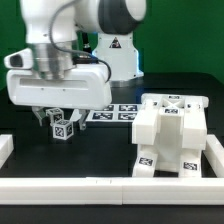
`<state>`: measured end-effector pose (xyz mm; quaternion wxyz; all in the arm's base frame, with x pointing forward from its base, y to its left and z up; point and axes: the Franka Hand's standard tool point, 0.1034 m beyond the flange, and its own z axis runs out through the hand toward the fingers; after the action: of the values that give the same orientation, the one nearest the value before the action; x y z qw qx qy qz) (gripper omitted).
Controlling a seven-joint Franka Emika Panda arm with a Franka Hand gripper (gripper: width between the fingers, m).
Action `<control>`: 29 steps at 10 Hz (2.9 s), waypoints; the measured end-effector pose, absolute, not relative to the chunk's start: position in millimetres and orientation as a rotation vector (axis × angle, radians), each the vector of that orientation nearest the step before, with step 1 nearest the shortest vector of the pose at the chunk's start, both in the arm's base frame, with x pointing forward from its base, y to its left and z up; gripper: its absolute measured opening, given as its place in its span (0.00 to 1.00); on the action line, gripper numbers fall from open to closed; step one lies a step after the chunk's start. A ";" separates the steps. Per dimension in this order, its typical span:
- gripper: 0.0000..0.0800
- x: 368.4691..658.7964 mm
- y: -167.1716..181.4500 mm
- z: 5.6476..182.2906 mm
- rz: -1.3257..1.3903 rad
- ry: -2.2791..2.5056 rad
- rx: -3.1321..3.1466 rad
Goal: Assemble chair
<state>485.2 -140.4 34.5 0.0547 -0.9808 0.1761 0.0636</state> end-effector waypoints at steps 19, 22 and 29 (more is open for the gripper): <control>0.81 462.4 -142.4 6.1 1.459 0.635 -2.345; 0.49 462.3 -142.6 6.3 1.459 0.636 -2.345; 0.34 510.5 -122.8 74.5 1.162 0.576 -2.556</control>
Offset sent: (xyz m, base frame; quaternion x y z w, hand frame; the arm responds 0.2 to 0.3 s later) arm 0.0185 -0.0003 0.0017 0.0082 -0.1964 0.0394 0.9797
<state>510.5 -122.8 74.5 0.1371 -0.8834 0.1989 0.4016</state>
